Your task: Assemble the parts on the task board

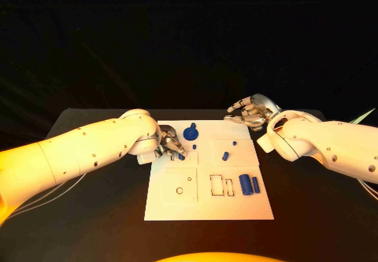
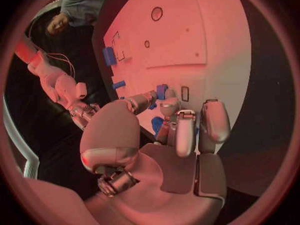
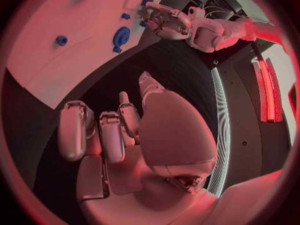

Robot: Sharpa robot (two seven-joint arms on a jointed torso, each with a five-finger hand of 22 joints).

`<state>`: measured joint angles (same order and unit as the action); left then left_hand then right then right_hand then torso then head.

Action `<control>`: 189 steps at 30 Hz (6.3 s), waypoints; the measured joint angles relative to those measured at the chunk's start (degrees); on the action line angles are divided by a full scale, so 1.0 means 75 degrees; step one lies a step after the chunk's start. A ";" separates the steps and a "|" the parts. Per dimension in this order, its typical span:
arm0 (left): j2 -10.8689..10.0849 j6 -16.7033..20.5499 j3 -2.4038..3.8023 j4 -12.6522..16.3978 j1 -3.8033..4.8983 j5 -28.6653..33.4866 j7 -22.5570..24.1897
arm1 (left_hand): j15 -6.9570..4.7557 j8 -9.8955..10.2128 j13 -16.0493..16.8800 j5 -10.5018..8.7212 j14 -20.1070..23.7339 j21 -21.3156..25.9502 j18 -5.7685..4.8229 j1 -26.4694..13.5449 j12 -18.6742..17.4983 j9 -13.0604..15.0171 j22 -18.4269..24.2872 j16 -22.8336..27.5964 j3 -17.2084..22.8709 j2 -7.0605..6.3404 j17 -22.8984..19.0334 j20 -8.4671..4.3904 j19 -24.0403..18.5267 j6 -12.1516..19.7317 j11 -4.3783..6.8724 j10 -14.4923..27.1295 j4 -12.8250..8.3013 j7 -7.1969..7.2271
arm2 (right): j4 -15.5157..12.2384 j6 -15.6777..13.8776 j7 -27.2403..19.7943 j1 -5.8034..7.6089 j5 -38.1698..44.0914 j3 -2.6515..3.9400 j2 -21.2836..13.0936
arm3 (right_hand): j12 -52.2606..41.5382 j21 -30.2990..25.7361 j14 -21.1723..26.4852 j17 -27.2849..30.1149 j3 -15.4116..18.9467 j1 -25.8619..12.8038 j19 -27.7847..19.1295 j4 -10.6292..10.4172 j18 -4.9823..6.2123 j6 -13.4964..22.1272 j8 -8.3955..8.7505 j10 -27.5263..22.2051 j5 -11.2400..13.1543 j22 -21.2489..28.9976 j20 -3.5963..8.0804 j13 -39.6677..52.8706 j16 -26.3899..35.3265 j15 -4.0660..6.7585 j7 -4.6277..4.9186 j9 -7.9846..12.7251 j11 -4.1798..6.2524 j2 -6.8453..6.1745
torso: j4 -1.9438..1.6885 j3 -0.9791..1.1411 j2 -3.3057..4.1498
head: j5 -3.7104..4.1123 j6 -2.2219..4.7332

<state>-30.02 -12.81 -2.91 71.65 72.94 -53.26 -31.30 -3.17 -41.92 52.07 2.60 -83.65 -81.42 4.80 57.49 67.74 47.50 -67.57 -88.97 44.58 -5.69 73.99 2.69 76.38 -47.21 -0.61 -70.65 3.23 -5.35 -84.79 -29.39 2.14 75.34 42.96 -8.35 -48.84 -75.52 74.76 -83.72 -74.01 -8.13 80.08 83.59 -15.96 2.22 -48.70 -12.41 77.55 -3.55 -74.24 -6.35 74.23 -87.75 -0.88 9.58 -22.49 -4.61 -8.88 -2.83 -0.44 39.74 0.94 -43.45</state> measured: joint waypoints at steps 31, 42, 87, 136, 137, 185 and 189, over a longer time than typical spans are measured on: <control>0.0230 -0.0239 -0.0027 -0.0276 0.0043 -0.0073 -0.0026 | -0.0043 -0.0405 0.0189 0.0000 -0.0037 -0.0002 -0.0001 -0.0301 0.0229 0.0291 -0.0128 -0.0001 0.0003 0.0021 0.0000 -0.0045 0.0124 -0.0043 0.0070 -0.0073 0.0002 0.0045 | -0.0005 0.0015 0.0008 -0.0001 0.0010 0.0000 0.0003 | 0.0000 -0.0058 0.0000 0.0000 0.0000 0.0000 0.0000 0.0000 0.0001 0.0038 -0.0001 0.0000 0.0000 0.0000 0.0000 0.0000 0.0000 0.0000 -0.0012 -0.0001 0.0000 0.0000 | 0.0012 0.0005 0.0004 | 0.0021 0.0003; 0.0287 -0.0268 -0.0049 -0.0323 0.0053 -0.0127 -0.0026 | -0.0096 -0.0493 0.0290 0.0000 0.0016 -0.0002 -0.0001 -0.0472 0.0317 0.0657 -0.0128 -0.0001 0.0057 0.0032 0.0000 -0.0072 0.0150 -0.0087 0.0122 -0.0126 0.0056 0.0085 | -0.0007 0.0022 0.0008 -0.0002 0.0020 0.0000 0.0000 | 0.0000 -0.0058 0.0000 0.0000 0.0000 0.0000 0.0000 0.0000 0.0000 0.0038 -0.0001 0.0000 0.0000 0.0000 0.0000 0.0000 0.0000 0.0000 -0.0012 -0.0001 0.0000 0.0000 | 0.0003 0.0004 0.0000 | 0.0055 -0.0029; 0.0268 -0.0398 -0.0050 -0.0350 0.0051 -0.0254 -0.0008 | -0.0212 -0.0553 0.0567 0.0001 0.0011 -0.0090 -0.0003 -0.0580 0.0495 0.0888 -0.0399 -0.0002 0.0012 0.0000 0.0000 -0.0181 0.0261 -0.0281 0.0298 -0.0360 0.0009 0.0278 | 0.0001 0.0026 -0.0004 -0.0005 0.0024 -0.0002 -0.0013 | 0.0000 -0.0058 0.0000 0.0000 0.0000 0.0000 0.0000 0.0000 0.0000 0.0039 -0.0002 0.0000 0.0000 0.0000 0.0000 0.0000 0.0000 0.0000 -0.0012 -0.0002 0.0000 0.0000 | 0.0006 0.0009 -0.0003 | 0.0065 -0.0038; 0.0314 -0.0742 -0.0026 -0.0427 0.0081 -0.0452 -0.0032 | -0.0249 -0.0501 0.0672 0.0001 -0.0024 -0.0091 -0.0003 -0.0615 0.0575 0.0780 -0.0454 -0.0002 0.0012 -0.0027 0.0001 -0.0234 0.0312 -0.0355 0.0380 -0.0471 0.0013 0.0360 | 0.0002 0.0047 -0.0015 -0.0011 0.0024 -0.0003 -0.0039 | 0.0000 -0.0059 0.0000 0.0000 0.0000 0.0000 0.0000 0.0000 0.0001 0.0041 -0.0002 -0.0001 0.0000 0.0000 0.0000 0.0000 0.0001 0.0000 -0.0011 -0.0003 0.0000 0.0000 | -0.0001 0.0004 -0.0004 | 0.0059 -0.0039; 0.0315 -0.0744 -0.0026 -0.0431 0.0081 -0.0466 -0.0034 | -0.0249 -0.0464 0.0672 0.0001 -0.0024 -0.0091 -0.0003 -0.0689 0.0575 0.0780 -0.0454 -0.0001 0.0013 -0.0026 0.0000 -0.0233 0.0313 -0.0385 0.0380 -0.0471 0.0013 0.0390 | 0.0002 0.0046 -0.0016 -0.0011 0.0024 -0.0003 -0.0040 | 0.0000 -0.0058 0.0000 0.0000 0.0000 0.0000 0.0000 0.0000 0.0001 0.0041 -0.0002 -0.0001 0.0000 0.0000 0.0000 0.0000 0.0001 0.0001 -0.0011 -0.0003 0.0000 0.0000 | -0.0001 0.0004 -0.0004 | 0.0057 -0.0039; 0.0454 -0.0720 -0.0082 -0.0576 0.0055 -0.0752 -0.0041 | -0.0251 -0.0444 0.0673 0.0008 -0.0024 -0.0091 -0.0003 -0.0925 0.0575 0.1022 -0.0481 -0.0001 -0.0631 -0.0260 0.0001 -0.0234 0.0313 -0.1051 0.0422 -0.0537 0.0804 0.0672 | -0.0032 0.0033 -0.0065 -0.0011 0.0051 -0.0003 -0.0070 | 0.0000 -0.0059 0.0000 0.0000 0.0000 0.0000 0.0001 0.0000 0.0001 0.0092 -0.0120 -0.0001 0.0000 0.0000 0.0001 0.0000 0.0088 0.0001 -0.0039 -0.0003 0.0000 0.0000 | 0.0003 0.0004 -0.0004 | 0.0081 -0.0051; 0.0447 -0.0695 -0.0082 -0.0581 0.0054 -0.0761 -0.0036 | -0.0251 -0.0444 0.0673 0.0007 -0.0024 -0.0091 -0.0003 -0.0956 0.0575 0.1023 -0.0483 -0.0002 -0.0632 -0.0291 0.0001 -0.0234 0.0313 -0.1051 0.0422 -0.0537 0.0804 0.0672 | -0.0032 0.0034 -0.0069 -0.0011 0.0051 -0.0003 -0.0072 | 0.0000 -0.0059 0.0000 0.0000 0.0000 0.0000 0.0001 0.0000 0.0001 0.0092 -0.0120 -0.0001 0.0000 0.0000 0.0001 0.0000 0.0088 0.0000 -0.0039 -0.0003 0.0000 0.0000 | 0.0003 0.0005 -0.0004 | 0.0081 -0.0041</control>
<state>-26.67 -18.02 -3.53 67.29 73.35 -58.97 -31.57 -5.04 -45.25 57.11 2.66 -83.83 -82.10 4.78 50.32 72.05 55.17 -71.19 -88.98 39.84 -7.87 74.00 0.93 78.73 -55.10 2.55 -74.68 9.26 -0.31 -85.03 -29.13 1.62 75.25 43.34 -8.37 -49.38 -75.52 74.32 -83.72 -74.01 -8.13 80.07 83.59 -15.96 2.23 -48.01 -13.31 77.54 -3.55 -74.24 -6.35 74.23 -87.10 -0.88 9.29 -22.51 -4.61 -8.88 -2.81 -0.40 39.71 1.55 -43.75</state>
